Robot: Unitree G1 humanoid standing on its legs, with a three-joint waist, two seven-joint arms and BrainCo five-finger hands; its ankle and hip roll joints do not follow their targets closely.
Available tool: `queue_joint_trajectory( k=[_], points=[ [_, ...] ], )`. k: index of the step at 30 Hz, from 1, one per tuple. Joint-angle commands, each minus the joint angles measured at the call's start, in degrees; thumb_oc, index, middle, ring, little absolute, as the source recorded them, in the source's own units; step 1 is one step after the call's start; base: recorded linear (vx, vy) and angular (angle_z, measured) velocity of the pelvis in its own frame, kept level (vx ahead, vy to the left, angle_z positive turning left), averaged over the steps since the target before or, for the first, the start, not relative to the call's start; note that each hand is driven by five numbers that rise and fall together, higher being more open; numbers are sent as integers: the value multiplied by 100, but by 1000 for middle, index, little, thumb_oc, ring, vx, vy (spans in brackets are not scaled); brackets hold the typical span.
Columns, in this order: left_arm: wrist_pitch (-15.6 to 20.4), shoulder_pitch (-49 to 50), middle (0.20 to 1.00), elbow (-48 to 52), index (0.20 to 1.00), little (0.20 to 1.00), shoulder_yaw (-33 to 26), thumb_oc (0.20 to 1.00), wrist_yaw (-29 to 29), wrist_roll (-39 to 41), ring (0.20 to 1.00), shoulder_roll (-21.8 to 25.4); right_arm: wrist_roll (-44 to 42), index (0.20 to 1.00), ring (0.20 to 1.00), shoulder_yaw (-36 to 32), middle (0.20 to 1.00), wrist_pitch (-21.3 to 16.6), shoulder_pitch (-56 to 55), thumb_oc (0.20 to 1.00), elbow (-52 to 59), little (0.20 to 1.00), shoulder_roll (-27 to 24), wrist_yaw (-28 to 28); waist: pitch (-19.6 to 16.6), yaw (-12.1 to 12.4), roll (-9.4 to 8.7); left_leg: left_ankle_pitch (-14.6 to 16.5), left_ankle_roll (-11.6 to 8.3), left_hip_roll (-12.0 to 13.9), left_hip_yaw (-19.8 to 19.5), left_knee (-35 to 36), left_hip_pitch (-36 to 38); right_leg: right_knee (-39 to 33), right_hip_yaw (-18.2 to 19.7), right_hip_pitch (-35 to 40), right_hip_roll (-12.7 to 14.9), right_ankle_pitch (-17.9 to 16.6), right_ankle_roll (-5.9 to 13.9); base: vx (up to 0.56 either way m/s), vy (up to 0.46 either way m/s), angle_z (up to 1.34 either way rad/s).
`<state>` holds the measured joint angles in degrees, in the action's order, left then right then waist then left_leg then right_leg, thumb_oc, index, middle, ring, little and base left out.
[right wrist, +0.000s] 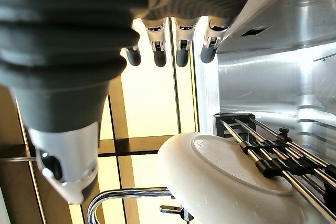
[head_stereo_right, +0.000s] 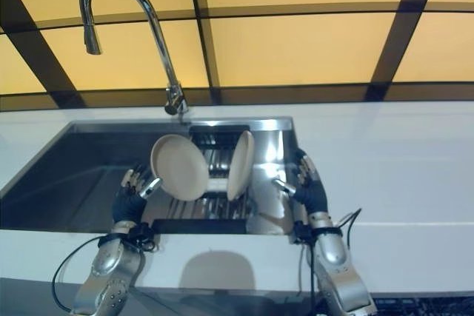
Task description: Pick up plates and place into dishwasher.
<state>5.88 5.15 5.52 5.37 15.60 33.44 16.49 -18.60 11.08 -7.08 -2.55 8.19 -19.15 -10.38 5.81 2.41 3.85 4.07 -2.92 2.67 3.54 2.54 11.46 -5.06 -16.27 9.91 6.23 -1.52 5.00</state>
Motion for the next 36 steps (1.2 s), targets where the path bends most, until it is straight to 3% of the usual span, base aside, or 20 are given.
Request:
queue_joint_trajectory(
  k=[1, 25, 36],
  points=[
    [189, -192, 1000, 38, 1000, 1000, -406, 1000, -118, 16, 1000, 227, 47, 1000, 1000, -95, 1000, -58, -341, 1000, 87, 1000, -93, 21, -152, -92, -203, 162, 127, -52, 437, -112, -346, 342, 4, -201, 176, 545, 38, 89, 31, -1],
    [-98, -568, 1000, -886, 1000, 1000, -527, 1000, -2, 193, 1000, 185, 130, 1000, 1000, -47, 1000, 229, -351, 1000, -70, 1000, -186, 142, -115, -440, -49, 190, 231, -168, 720, -110, -230, 399, 316, -303, 266, 497, 137, 83, 31, -7],
    [-159, -682, 1000, -1386, 1000, 1000, -620, 1000, 435, 271, 1000, 191, 171, 1000, 1000, -24, 1000, 405, -323, 1000, -110, 1000, -321, 230, -86, -521, 20, 166, 224, -164, 747, -178, -207, 505, 339, -306, 302, 532, 125, 60, 32, -2]
  ],
)
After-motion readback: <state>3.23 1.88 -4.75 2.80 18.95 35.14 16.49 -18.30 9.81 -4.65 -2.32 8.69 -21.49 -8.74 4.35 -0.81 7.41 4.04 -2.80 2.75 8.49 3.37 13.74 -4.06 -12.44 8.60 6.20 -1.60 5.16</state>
